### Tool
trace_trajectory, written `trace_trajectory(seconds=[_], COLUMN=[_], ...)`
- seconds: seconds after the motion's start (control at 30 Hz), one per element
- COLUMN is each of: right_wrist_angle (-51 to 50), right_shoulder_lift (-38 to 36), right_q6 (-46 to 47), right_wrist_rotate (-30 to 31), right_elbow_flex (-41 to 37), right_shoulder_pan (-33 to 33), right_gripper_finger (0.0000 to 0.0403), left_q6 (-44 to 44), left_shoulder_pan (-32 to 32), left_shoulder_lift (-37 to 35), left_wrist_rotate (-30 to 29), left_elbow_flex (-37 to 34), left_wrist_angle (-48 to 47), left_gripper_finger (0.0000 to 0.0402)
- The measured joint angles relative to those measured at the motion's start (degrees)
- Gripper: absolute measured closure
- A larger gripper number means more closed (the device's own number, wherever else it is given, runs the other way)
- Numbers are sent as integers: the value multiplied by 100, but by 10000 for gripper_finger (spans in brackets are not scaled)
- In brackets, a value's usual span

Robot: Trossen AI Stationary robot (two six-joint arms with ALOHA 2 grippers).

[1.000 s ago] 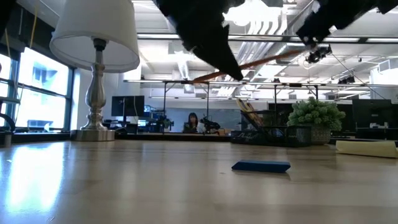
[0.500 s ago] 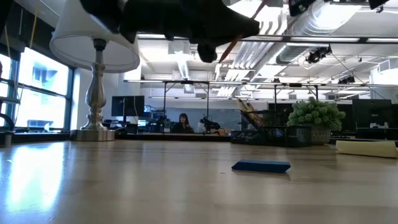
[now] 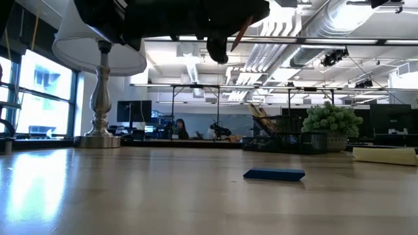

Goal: Pick and place office supplies into organizer
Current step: Put the orange pencil into the desk organizer

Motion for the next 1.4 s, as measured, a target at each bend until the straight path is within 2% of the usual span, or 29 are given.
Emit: trace_trajectory(seconds=[0.2,0.57,0.7,0.8,0.9,1.17,1.33,1.4], right_wrist_angle=[321,825,905,859,856,745,719,706], right_shoulder_lift=[2,837,969,968,966,963,959,959], right_q6=[1,149,147,158,157,108,143,164], right_wrist_rotate=[-194,-207,-204,-205,-263,-155,176,243], right_elbow_flex=[0,0,0,0,0,0,0,0], right_shoulder_pan=[3,173,170,170,179,180,173,164], right_gripper_finger=[296,227,218,232,263,388,371,376], left_q6=[0,0,0,0,0,-1,-2,-10], left_shoulder_pan=[0,0,0,0,0,-3,0,2], left_shoulder_lift=[0,0,0,0,0,9,9,9], left_wrist_rotate=[-11,-11,6,26,28,30,-41,-135], left_elbow_flex=[-2,-2,-2,-2,-2,-2,-2,-2], left_wrist_angle=[-10,32,11,8,6,-16,-45,-69], left_gripper_finger=[401,401,401,401,401,396,377,374])
